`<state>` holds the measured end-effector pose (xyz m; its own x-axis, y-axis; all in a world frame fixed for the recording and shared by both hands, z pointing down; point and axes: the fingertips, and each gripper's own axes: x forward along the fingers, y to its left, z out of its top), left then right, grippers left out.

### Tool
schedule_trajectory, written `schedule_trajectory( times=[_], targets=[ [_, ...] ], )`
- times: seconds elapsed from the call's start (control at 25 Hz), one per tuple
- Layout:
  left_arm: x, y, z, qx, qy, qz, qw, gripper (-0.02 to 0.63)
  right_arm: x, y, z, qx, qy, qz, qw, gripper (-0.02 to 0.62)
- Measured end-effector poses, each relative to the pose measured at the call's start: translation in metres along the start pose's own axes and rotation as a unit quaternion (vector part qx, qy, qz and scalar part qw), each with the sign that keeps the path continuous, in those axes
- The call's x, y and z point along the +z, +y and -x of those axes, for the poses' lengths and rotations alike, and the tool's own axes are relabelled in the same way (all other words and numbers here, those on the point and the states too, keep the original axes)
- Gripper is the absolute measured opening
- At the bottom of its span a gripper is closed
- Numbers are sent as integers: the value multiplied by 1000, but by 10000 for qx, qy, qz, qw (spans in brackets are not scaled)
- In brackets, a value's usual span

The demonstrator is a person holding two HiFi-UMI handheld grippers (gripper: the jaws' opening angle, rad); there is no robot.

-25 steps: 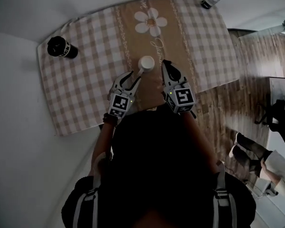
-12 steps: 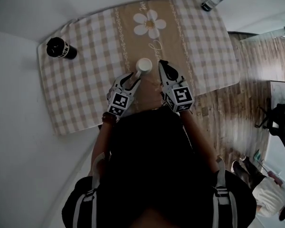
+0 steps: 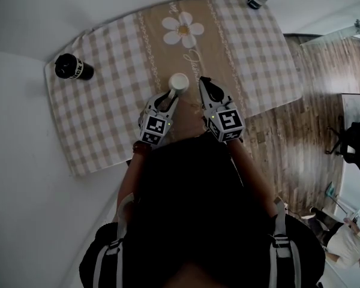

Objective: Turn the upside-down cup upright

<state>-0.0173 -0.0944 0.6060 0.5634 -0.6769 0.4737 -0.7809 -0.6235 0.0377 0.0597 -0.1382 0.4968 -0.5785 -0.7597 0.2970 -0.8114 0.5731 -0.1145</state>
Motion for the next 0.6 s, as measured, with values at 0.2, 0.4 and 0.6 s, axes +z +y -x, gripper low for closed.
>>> schedule_trajectory(
  times=[0.2,0.4,0.6],
  targets=[
    [-1,3,-3,127,-21,80,9999,92,2,1,-4,24,-6,-15,10000,3],
    [-1,5,-2,248,-33,64,9997,67,2,1,-8,73,43,-28,10000,3],
    [7,5,2,130,-64,-5,9999,64,-1,0,-9,61,73,-107,9999,3]
  ],
)
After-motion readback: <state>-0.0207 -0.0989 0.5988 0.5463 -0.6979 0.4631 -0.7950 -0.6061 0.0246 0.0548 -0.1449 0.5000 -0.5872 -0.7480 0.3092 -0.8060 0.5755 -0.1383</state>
